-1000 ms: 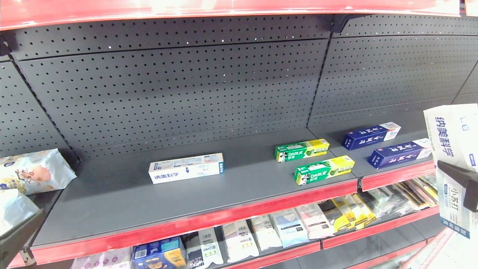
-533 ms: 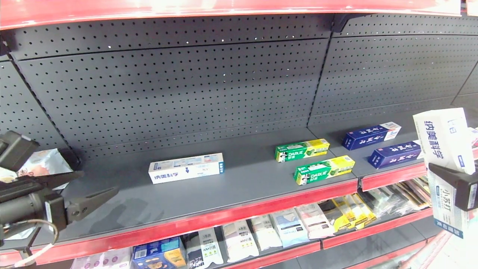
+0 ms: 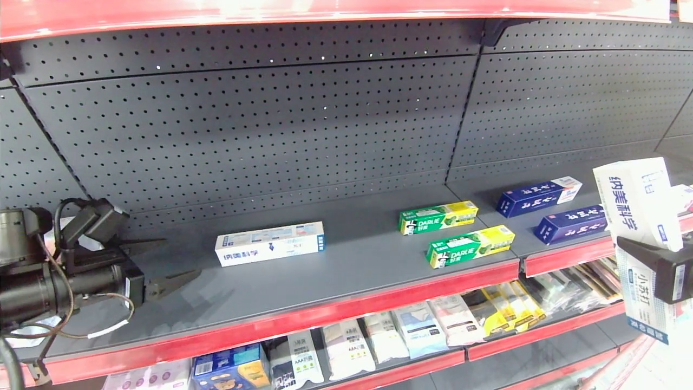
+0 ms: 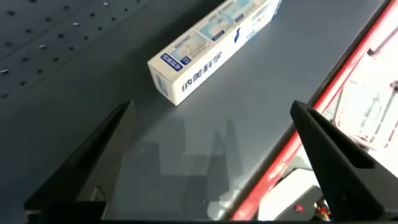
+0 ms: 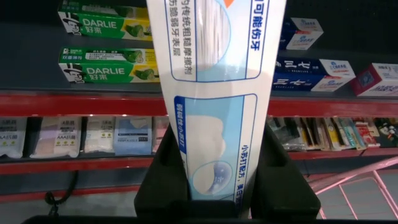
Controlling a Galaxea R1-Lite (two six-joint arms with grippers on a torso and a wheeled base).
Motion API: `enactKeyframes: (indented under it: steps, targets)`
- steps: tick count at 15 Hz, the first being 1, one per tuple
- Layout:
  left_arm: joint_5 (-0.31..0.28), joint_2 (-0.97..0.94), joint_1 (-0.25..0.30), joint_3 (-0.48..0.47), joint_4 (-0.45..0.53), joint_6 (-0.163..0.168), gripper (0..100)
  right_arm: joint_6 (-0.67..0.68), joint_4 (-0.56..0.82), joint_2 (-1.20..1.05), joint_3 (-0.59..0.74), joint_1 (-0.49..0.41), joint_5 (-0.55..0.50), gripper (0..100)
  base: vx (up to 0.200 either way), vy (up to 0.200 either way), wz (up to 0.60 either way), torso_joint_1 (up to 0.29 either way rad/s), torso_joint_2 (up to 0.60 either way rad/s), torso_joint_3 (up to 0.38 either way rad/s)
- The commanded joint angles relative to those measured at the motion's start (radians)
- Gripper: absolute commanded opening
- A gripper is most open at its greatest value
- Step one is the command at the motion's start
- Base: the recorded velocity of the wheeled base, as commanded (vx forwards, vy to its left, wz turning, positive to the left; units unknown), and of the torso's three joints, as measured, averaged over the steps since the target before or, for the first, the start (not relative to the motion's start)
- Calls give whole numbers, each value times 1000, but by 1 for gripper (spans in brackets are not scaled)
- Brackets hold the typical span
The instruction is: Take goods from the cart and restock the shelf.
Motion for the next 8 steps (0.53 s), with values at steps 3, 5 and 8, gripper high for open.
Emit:
enactKeyframes:
  steps: [3,5,8]
  targets:
    - [-66,165,8,-48,-59,27,100,-4,2,2,10,-1,-3,0,0,0,0,0,0,0]
    - [-79,219,9,-77,-83,59,100,-4,2,1,15,-2,-4,0,0,0,0,0,0,0]
    - [-115,239,9,-102,-80,68,100,-4,2,2,19,-2,-4,0,0,0,0,0,0,0]
